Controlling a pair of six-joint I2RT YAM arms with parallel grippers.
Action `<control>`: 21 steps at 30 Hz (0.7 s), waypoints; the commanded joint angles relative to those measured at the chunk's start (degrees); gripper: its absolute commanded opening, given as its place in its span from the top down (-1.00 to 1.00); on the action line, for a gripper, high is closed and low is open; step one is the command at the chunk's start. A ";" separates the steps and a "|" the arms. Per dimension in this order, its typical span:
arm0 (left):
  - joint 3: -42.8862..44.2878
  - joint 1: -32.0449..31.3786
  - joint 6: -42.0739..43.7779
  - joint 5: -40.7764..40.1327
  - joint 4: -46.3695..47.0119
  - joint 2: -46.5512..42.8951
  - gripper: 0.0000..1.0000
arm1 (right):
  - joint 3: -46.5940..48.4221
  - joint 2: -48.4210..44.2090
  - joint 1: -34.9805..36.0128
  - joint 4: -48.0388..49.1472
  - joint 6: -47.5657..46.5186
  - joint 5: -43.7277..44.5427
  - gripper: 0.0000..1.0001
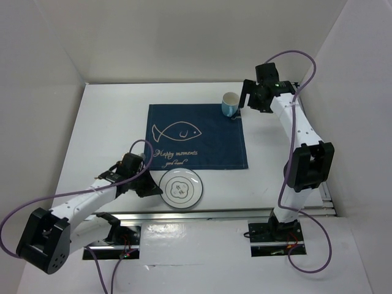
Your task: Set the dinner table for one person
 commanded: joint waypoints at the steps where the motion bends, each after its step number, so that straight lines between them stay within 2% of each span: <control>1: 2.69 -0.20 2.82 -2.26 -4.64 -2.50 1.00 | -0.07 -4.28 0.21 1.95 -1.27 1.98 -0.84; 4: 3.40 -0.20 3.96 -0.60 -5.26 -4.43 1.00 | -0.60 -4.81 0.21 1.95 -1.28 1.98 -0.84; 10: 8.65 -0.20 7.12 7.66 -4.73 -8.12 1.00 | -1.13 -5.34 -0.31 1.42 -1.28 1.98 -0.84; 21: 24.13 0.41 11.08 8.12 -8.77 -4.28 1.00 | -0.07 -7.00 -0.31 0.28 -1.28 3.64 -0.84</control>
